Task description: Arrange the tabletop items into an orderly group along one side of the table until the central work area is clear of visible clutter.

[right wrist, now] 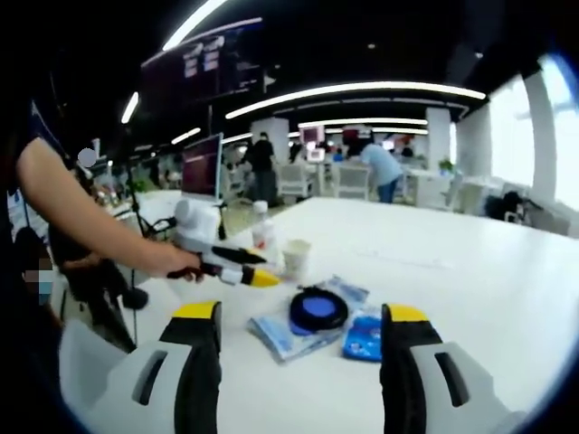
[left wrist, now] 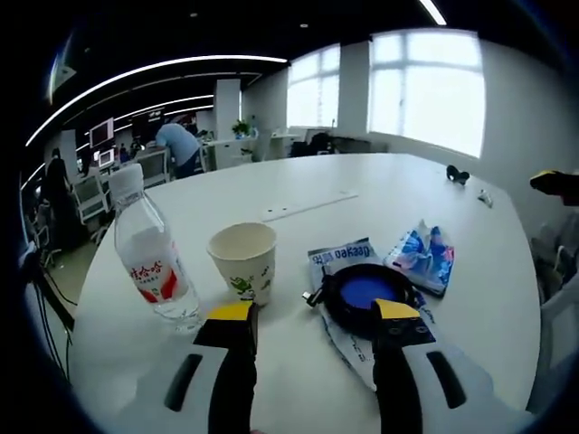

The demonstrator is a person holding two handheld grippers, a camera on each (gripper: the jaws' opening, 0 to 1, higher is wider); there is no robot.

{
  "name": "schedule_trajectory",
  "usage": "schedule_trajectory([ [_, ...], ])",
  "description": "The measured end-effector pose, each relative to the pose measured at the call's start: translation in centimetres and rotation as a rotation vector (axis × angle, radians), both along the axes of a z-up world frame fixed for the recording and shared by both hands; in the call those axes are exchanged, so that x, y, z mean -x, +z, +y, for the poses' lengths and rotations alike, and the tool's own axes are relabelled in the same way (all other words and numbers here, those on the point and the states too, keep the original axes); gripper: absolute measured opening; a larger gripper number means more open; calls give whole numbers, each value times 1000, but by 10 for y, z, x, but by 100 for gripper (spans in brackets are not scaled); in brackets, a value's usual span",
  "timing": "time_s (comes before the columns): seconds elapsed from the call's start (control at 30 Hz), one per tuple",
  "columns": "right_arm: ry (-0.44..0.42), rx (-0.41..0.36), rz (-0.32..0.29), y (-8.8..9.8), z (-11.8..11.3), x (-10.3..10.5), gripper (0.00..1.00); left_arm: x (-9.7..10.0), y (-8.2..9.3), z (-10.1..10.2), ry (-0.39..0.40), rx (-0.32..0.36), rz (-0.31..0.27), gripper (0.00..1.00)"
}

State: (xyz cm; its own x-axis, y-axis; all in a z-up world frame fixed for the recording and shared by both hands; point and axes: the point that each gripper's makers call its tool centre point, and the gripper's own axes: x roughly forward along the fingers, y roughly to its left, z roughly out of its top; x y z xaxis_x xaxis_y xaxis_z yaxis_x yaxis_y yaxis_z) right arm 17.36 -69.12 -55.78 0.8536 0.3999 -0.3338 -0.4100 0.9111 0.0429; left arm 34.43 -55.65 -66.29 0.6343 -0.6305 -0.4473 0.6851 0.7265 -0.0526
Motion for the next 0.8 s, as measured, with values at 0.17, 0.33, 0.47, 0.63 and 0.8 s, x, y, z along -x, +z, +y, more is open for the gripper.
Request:
schedule_trajectory([
  [0.17,9,43,13,-7,-7,2,65,11,8,-12,-19,32,-11,49],
  [0.33,5,40,17,-10,-14,2,65,22,14,-18,-26,45,-18,50],
  [0.47,-1,27,22,-13,-23,2,65,25,17,-16,3,64,-8,52],
  [0.63,-2,19,26,-16,-36,-2,65,29,20,-13,48,81,6,57],
  [0.8,11,18,36,-16,-50,-5,64,36,20,-16,60,58,1,61],
])
